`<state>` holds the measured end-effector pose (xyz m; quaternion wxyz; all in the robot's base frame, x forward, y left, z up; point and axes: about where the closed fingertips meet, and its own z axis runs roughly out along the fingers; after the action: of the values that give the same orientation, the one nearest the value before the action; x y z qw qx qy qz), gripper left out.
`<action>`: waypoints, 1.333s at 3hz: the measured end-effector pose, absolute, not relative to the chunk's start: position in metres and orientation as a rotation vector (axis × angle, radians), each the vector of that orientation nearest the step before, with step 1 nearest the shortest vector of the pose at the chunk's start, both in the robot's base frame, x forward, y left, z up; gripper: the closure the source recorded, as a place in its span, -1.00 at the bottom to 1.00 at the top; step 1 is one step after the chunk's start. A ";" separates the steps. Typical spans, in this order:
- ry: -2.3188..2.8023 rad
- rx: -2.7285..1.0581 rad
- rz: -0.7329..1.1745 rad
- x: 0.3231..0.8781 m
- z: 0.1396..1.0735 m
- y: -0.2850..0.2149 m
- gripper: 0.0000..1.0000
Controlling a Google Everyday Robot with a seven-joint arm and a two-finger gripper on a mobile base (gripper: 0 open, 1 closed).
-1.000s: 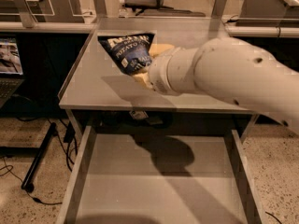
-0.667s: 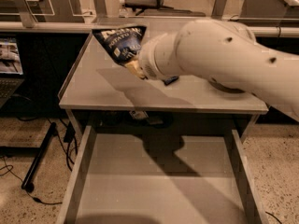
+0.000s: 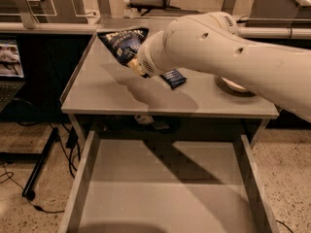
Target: Pick blue chip bag from top drawer and place on counter
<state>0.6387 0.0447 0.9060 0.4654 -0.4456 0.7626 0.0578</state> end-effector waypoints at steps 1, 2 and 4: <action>1.898 -1.080 0.140 0.649 0.883 0.047 1.00; 1.899 -1.078 0.140 0.649 0.883 0.047 0.63; 1.899 -1.078 0.140 0.649 0.883 0.047 -0.44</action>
Offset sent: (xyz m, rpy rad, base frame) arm 0.0088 0.0022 -0.0200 -0.0016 0.0159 -0.0161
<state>0.6487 0.0473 0.8834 0.4590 -0.4378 0.7710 0.0568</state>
